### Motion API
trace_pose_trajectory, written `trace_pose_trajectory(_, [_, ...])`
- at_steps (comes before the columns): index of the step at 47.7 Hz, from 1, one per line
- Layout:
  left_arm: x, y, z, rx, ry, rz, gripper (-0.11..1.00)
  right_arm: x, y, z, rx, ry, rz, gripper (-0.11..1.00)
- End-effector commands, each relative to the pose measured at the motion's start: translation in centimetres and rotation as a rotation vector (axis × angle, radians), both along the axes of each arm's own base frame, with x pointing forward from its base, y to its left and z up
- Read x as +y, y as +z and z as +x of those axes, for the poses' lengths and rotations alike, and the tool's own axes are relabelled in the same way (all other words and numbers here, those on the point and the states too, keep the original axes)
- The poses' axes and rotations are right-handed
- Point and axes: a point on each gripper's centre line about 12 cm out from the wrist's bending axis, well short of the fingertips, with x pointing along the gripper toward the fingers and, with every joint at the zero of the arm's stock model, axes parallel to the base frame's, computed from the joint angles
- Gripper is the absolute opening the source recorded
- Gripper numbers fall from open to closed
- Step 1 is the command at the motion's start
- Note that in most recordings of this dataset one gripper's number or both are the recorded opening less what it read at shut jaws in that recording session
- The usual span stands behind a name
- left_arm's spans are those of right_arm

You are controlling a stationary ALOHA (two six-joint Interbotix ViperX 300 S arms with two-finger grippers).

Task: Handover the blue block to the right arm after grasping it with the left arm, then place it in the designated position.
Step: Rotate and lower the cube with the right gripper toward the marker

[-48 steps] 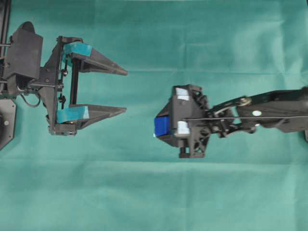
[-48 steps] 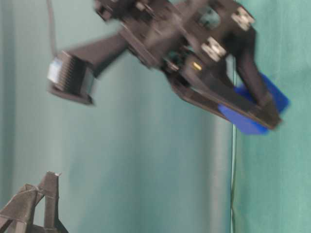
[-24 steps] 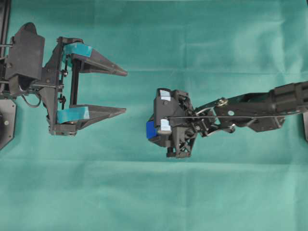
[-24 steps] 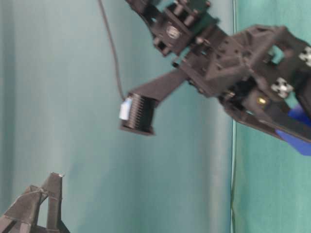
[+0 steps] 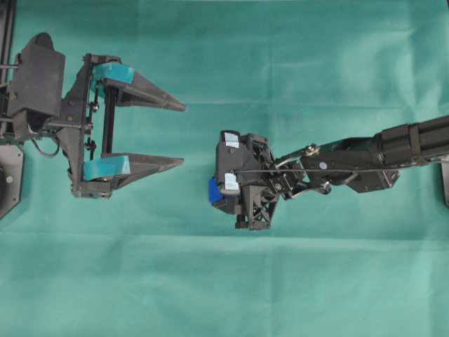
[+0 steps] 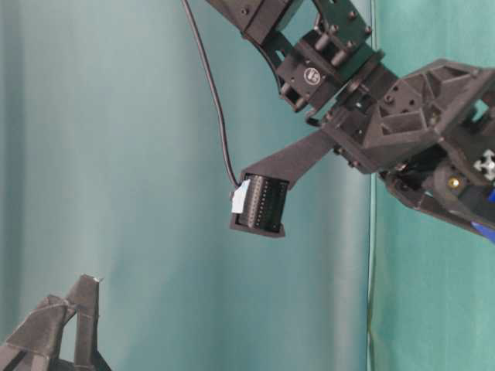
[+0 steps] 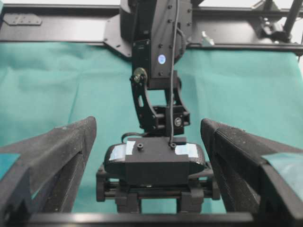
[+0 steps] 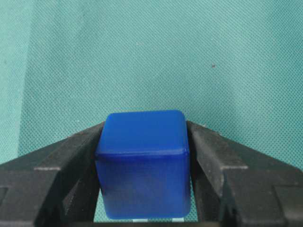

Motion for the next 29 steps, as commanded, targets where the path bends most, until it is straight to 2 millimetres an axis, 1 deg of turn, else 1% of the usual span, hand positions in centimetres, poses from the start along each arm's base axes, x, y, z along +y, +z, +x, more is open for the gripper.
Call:
trace_pose_trajectory(1, [-0.05,0.97,0.10,-0.028,-0.002,0.001,1.00,-0.09,1.41,0.62,-0.042,-0.003,0.005,0.52])
trace_pose_trajectory(29, [-0.05,0.97,0.10,-0.028,-0.002,0.000,1.00,0.06,1.48,0.40,-0.053,0.012,0.007,0.52])
